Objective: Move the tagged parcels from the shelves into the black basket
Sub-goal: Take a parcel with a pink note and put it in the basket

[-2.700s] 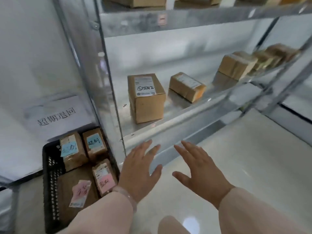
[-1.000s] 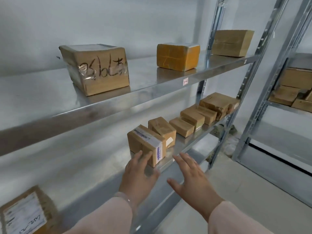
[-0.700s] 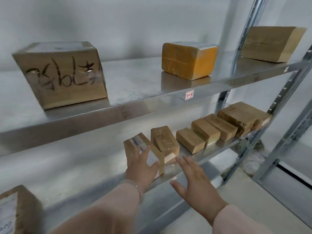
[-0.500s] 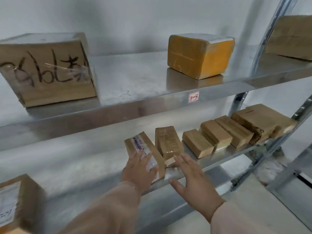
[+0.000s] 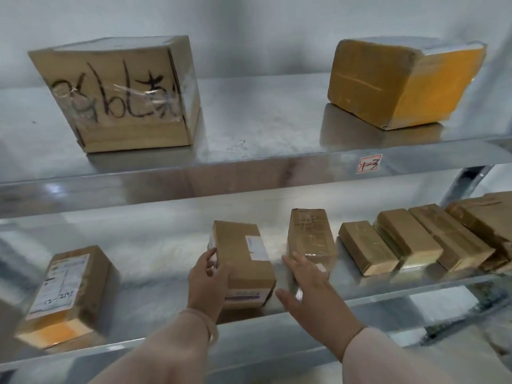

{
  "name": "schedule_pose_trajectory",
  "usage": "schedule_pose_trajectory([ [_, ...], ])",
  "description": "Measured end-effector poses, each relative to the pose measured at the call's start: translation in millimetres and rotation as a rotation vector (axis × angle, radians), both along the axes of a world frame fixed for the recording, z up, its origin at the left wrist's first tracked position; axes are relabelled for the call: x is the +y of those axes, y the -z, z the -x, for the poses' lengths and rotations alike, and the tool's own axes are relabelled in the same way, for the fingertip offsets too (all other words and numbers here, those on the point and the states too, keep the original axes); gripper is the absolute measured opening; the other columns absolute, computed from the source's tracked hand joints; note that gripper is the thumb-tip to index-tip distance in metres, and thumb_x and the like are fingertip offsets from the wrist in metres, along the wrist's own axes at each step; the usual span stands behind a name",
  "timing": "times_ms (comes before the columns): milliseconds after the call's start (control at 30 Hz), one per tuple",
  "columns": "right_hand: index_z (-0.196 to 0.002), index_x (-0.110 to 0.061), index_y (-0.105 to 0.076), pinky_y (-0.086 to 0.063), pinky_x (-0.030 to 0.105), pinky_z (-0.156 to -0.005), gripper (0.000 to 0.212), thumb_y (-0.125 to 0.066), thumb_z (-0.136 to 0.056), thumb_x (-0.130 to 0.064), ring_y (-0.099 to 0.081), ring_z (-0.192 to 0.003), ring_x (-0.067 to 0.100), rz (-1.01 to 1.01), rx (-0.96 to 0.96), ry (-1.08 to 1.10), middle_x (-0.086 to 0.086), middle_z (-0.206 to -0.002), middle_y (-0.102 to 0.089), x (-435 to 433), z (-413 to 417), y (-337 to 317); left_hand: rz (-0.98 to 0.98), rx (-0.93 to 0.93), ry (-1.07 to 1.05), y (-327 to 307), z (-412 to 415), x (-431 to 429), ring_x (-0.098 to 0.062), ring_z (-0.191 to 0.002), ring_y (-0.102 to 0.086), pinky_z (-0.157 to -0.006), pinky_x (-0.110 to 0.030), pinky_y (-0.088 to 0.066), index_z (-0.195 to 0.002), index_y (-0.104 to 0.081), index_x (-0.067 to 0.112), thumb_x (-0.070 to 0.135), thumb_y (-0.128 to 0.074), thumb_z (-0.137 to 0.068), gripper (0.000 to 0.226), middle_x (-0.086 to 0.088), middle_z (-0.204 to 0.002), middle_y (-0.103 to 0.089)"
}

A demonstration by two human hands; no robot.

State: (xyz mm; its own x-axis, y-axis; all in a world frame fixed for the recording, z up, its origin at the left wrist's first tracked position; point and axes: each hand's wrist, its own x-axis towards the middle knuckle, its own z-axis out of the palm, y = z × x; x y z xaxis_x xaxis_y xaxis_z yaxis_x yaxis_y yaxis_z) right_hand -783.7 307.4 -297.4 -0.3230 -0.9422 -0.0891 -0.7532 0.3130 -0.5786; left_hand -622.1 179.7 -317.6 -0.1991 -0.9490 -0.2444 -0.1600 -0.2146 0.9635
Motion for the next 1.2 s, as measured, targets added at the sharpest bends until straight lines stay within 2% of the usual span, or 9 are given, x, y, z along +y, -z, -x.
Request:
schedule_pose_trajectory([
  [133, -0.144, -0.046, -0.019, -0.022, 0.034, -0.115, 0.057, -0.034, -0.091, -0.061, -0.02, -0.142, 0.009, 0.014, -0.287, 0.023, -0.018, -0.155, -0.019, -8.5, -6.2, -3.6, -0.245, 0.325, -0.014, -3.0, -19.5, 8.6, -0.039, -0.097, -0.068, -0.072, -0.054, -0.059, -0.126, -0.055, 0.034, 0.031, -0.042, -0.099, 0.03, -0.012, -0.113, -0.068],
  [233, -0.14, -0.051, -0.026, -0.037, 0.02, -0.099, 0.048, -0.038, -0.094, -0.057, -0.042, -0.124, 0.007, 0.04, -0.591, 0.032, -0.013, -0.145, -0.036, -16.7, -14.5, -6.1, -0.348, 0.471, -0.041, -4.7, -24.2, 16.1, -0.04, -0.096, -0.066, -0.07, -0.052, -0.056, -0.122, -0.063, 0.033, 0.034, -0.04, -0.099, 0.032, -0.013, -0.111, -0.071],
  [367, -0.142, -0.04, -0.032, -0.052, 0.013, -0.075, 0.049, -0.049, -0.097, -0.035, -0.059, -0.106, 0.005, 0.107, -0.76, 0.06, -0.01, -0.126, -0.051, -25.6, -22.2, -7.0, -0.245, 0.244, -0.024, -3.1, -30.3, 16.3, -0.033, -0.104, -0.065, -0.088, -0.056, -0.055, -0.125, -0.063, 0.029, 0.023, -0.042, -0.101, 0.032, -0.01, -0.115, -0.069],
  [467, -0.146, -0.037, -0.03, -0.055, 0.017, -0.075, 0.059, -0.057, -0.094, -0.03, -0.06, -0.103, 0.006, 0.104, -0.68, -0.009, -0.011, -0.128, -0.046, -29.8, -26.9, -5.8, -0.093, -0.066, 0.072, -5.5, -37.5, 13.9, -0.021, -0.104, -0.065, -0.095, -0.043, -0.054, -0.133, -0.058, 0.026, 0.031, -0.05, -0.1, 0.034, -0.004, -0.123, -0.066],
  [567, -0.147, -0.037, -0.027, -0.053, 0.012, -0.073, 0.064, -0.059, -0.092, -0.033, -0.056, -0.108, 0.008, 0.097, -0.568, -0.056, -0.006, -0.138, -0.039, -34.4, -37.4, -4.2, -0.127, 0.016, 0.144, -15.8, -44.4, 15.3, -0.021, -0.097, -0.071, -0.086, -0.035, -0.058, -0.127, -0.06, 0.03, 0.049, -0.06, -0.089, 0.042, -0.002, -0.115, -0.071],
  [700, -0.146, -0.037, -0.027, -0.054, 0.023, -0.087, 0.063, -0.059, -0.091, -0.037, -0.051, -0.117, 0.012, 0.1, -0.529, -0.107, -0.008, -0.142, -0.035, -41.6, -53.9, -2.6, -0.217, 0.107, 0.166, -15.3, -58.7, 8.2, -0.025, -0.102, -0.069, -0.08, -0.036, -0.061, -0.137, -0.047, 0.031, 0.056, -0.077, -0.065, 0.082, -0.005, -0.124, -0.065],
  [800, -0.141, -0.043, -0.027, -0.052, 0.014, -0.082, 0.058, -0.057, -0.092, -0.037, -0.046, -0.113, 0.003, 0.089, -0.466, -0.129, -0.012, -0.14, -0.037, -45.4, -61.1, -2.8, -0.234, 0.062, 0.066, -11.3, -68.7, -0.5, -0.025, -0.093, -0.072, -0.073, -0.037, -0.061, -0.132, -0.052, 0.03, 0.045, -0.066, -0.086, 0.051, -0.006, -0.114, -0.069],
  [900, -0.143, -0.048, -0.022, -0.046, 0.03, -0.102, 0.061, -0.055, -0.091, -0.045, -0.042, -0.125, 0.005, 0.075, -0.403, -0.086, -0.015, -0.149, -0.031, -47.7, -63.1, 2.8, -0.267, 0.078, 0.045, -8.0, -76.2, -13.7, -0.024, -0.084, -0.074, -0.07, -0.038, -0.06, -0.125, -0.057, 0.028, 0.041, -0.058, -0.093, 0.035, -0.006, -0.103, -0.074],
  [1200, -0.14, -0.051, -0.028, -0.025, 0.032, -0.116, 0.052, -0.05, -0.093, -0.049, -0.022, -0.14, 0.005, 0.101, -0.293, 0.109, -0.023, -0.15, -0.023, -31.2, -37.2, 6.5, -0.34, 0.014, 0.084, -0.5, -75.2, -39.4, -0.025, -0.082, -0.069, -0.049, -0.024, -0.054, -0.12, -0.058, 0.013, 0.026, -0.045, -0.101, 0.027, -0.013, -0.097, -0.072],
])
